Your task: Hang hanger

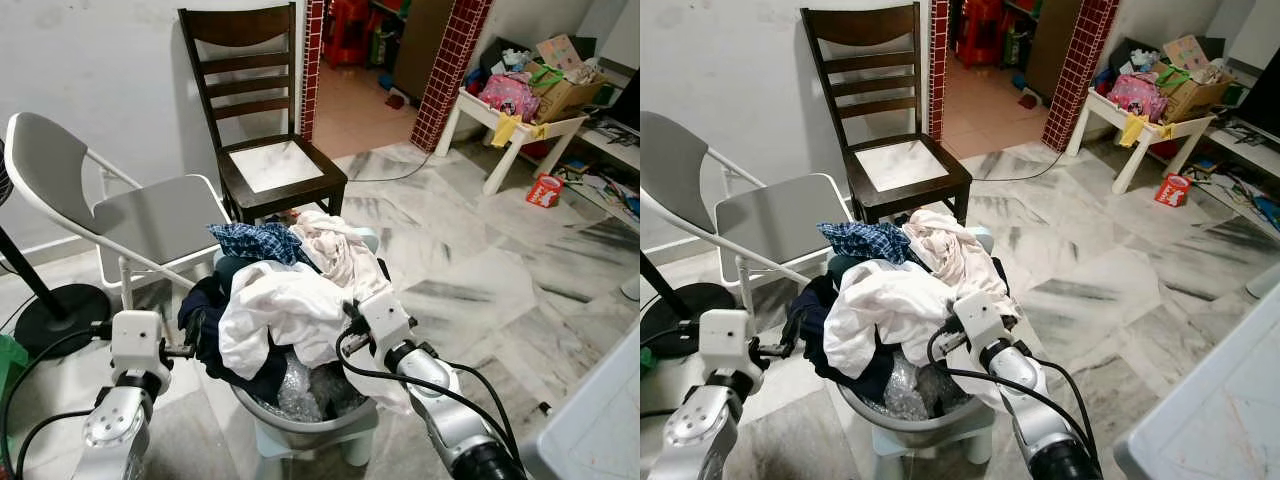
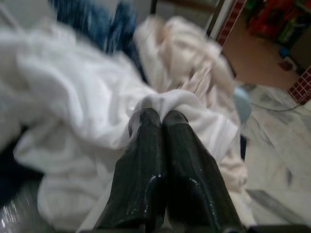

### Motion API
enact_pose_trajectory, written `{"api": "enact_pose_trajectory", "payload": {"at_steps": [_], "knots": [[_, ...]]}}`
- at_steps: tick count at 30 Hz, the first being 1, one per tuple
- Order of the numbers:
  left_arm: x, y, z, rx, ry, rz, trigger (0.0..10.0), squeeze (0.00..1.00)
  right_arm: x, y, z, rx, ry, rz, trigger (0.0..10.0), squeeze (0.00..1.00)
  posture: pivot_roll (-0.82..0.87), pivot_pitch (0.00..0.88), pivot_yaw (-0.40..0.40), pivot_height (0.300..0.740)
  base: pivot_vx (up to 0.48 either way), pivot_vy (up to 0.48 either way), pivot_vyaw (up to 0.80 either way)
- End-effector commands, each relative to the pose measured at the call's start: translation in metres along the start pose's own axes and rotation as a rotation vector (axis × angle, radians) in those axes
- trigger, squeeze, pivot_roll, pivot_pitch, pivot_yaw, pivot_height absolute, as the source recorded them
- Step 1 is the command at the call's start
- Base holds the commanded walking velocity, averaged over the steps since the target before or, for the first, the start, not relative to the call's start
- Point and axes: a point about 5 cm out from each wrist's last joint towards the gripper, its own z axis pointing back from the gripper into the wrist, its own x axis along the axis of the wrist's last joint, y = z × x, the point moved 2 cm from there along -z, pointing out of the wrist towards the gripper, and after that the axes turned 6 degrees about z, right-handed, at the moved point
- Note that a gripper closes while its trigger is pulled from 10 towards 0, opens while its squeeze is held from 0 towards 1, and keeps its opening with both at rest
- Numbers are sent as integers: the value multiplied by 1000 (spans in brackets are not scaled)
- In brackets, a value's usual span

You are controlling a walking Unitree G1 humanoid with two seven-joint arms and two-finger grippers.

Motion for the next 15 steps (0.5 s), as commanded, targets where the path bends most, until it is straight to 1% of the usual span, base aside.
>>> {"api": "enact_pose_trajectory", "payload": {"at_steps": [1, 3, 5, 7, 9, 11, 12, 13, 14, 15], "knots": [[-5, -8, -4, -37, 26, 16, 10000, 0, 12, -7, 4, -17, -43, -50, 10000, 0, -4, 86, -28, 740, 0, 0, 0], [-8, -16, -11, -62, 45, 35, 10000, 0, 19, -8, 13, -2, -62, -112, 10000, 0, -31, 95, -17, 740, 0, 0, 0], [-11, -21, -15, -79, 61, 54, 10000, 0, 22, -10, 20, 0, -71, -134, 10000, 0, -59, 102, -8, 740, 0, 0, 0], [-13, -26, -19, -104, 76, 58, 10000, 0, 25, -8, 28, 33, -76, -161, 10000, 0, -79, 108, -1, 740, 0, 0, 0], [-14, -31, -23, -121, 88, 69, 10000, 0, 21, -4, 36, 79, -51, -161, 10000, 0, -95, 112, 4, 740, 0, 0, 0], [-15, -36, -28, -145, 96, 74, 10000, 0, 11, 1, 47, 124, 3, -125, 10000, 0, -114, 115, 13, 740, 0, 0, 0], [-16, -38, -29, -155, 100, 78, 9490, 0, 7, 3, 51, 137, 26, -123, 10000, 0, -114, 115, 13, 740, 0, 0, 0], [-16, -40, -30, -161, 103, 81, 9490, 0, 4, 4, 54, 146, 41, -123, 10000, 0, -116, 115, 14, 740, 0, 0, 0], [-17, -43, -32, -173, 112, 84, 5216, 0, -1, 9, 59, 173, 66, -108, 10000, 0, -117, 114, 15, 740, 0, 0, 0], [-18, -44, -34, -179, 117, 90, 3059, 0, -3, 12, 62, 200, 82, -100, 10000, 0, -117, 114, 15, 740, 0, 0, 0]]}}
